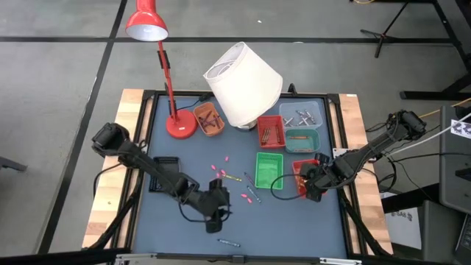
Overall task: Sort crayons
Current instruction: Put the light blue crayon into the green bin
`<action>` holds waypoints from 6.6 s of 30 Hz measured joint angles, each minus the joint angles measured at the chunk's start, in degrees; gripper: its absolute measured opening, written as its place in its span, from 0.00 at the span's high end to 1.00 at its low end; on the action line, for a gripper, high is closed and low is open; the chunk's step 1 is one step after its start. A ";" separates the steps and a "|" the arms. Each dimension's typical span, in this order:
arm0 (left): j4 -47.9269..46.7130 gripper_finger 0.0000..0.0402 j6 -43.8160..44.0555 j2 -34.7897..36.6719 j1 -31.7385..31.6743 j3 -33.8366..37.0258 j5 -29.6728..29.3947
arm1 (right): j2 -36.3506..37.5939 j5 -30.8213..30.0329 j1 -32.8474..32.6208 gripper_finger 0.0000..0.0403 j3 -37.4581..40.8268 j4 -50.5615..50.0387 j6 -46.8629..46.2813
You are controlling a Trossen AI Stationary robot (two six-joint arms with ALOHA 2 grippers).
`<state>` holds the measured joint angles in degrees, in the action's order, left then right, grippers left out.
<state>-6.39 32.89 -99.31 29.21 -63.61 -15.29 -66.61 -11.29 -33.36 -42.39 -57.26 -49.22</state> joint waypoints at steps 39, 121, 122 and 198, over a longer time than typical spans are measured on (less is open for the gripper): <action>18.70 0.75 -0.62 -20.86 12.52 -0.10 -1.14 | 0.00 -0.09 0.00 0.65 -0.02 3.68 0.03; 32.19 0.82 -19.35 -11.69 -20.63 0.04 -3.01 | -0.02 -9.23 -0.04 0.65 -0.04 38.44 7.49; 32.19 0.81 -19.35 -11.69 -20.63 0.04 -3.02 | -0.02 -9.14 -0.04 0.65 -0.04 38.88 7.35; -7.98 0.77 -17.86 8.76 -3.56 -0.02 -3.81 | -41.79 -33.08 -7.47 0.65 -6.10 66.48 2.67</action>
<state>-14.37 15.03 -90.54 25.65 -63.64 -19.09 -108.40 -44.37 -40.84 -48.49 9.22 -46.55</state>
